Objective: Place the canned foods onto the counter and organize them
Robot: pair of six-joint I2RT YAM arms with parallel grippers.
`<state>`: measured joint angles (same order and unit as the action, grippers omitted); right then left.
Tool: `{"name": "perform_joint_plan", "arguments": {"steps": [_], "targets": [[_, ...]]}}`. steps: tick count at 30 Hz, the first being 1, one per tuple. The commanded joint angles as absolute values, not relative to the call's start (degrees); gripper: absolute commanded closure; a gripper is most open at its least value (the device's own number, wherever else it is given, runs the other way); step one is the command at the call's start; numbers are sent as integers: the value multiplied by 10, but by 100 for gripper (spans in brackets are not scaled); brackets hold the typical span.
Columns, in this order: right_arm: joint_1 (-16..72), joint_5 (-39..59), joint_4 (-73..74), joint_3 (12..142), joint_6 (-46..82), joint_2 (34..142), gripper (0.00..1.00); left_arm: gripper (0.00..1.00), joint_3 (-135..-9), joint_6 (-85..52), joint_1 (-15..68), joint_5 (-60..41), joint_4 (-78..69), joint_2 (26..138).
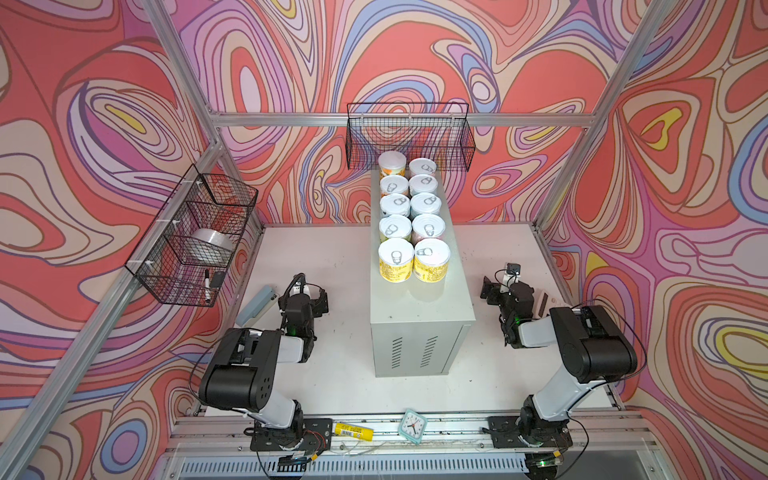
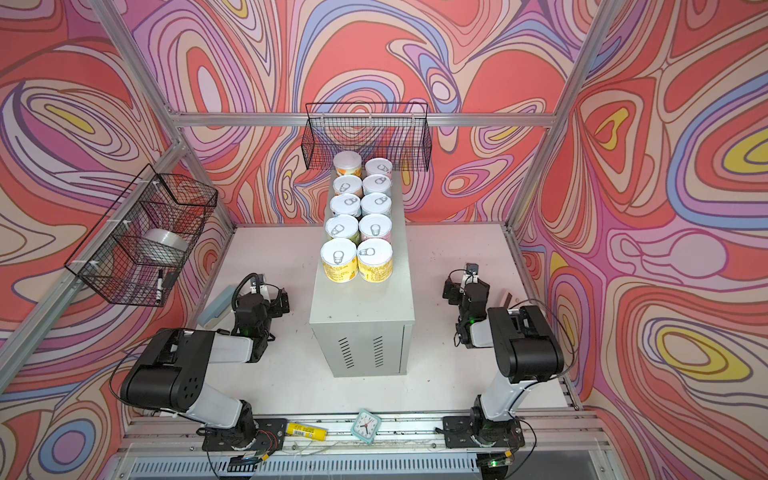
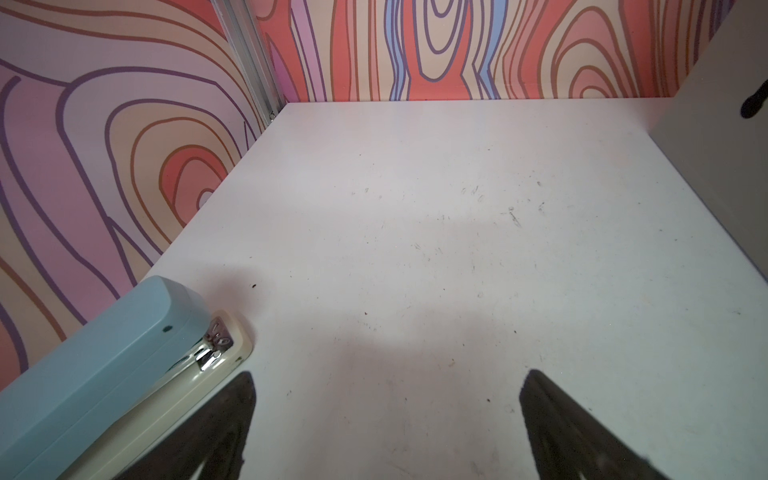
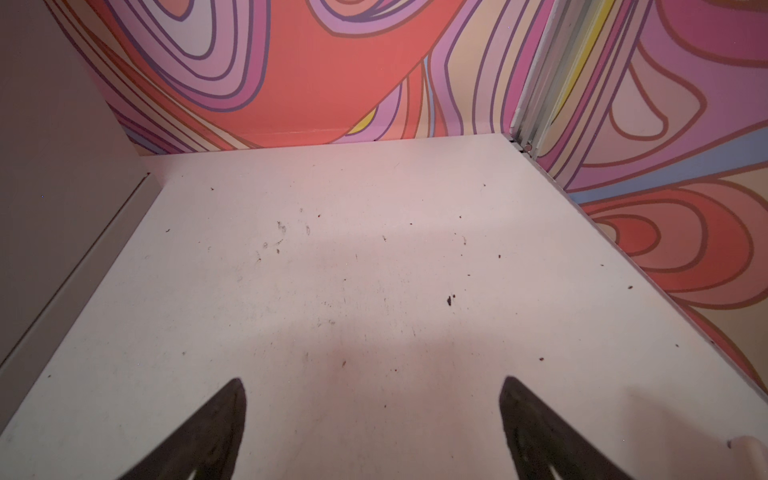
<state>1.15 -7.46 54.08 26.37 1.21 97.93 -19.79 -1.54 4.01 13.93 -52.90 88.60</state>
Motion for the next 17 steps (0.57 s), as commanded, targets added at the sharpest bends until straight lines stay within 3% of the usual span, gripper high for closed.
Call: {"name": "perform_joint_plan", "arguments": {"steps": [1, 17], "targets": [[10, -70, 545, 270, 18, 982, 2, 0, -207, -13, 36, 142, -533, 888], [8, -66, 540, 273, 20, 983, 2, 0, -214, -27, 15, 100, -513, 883]]}}
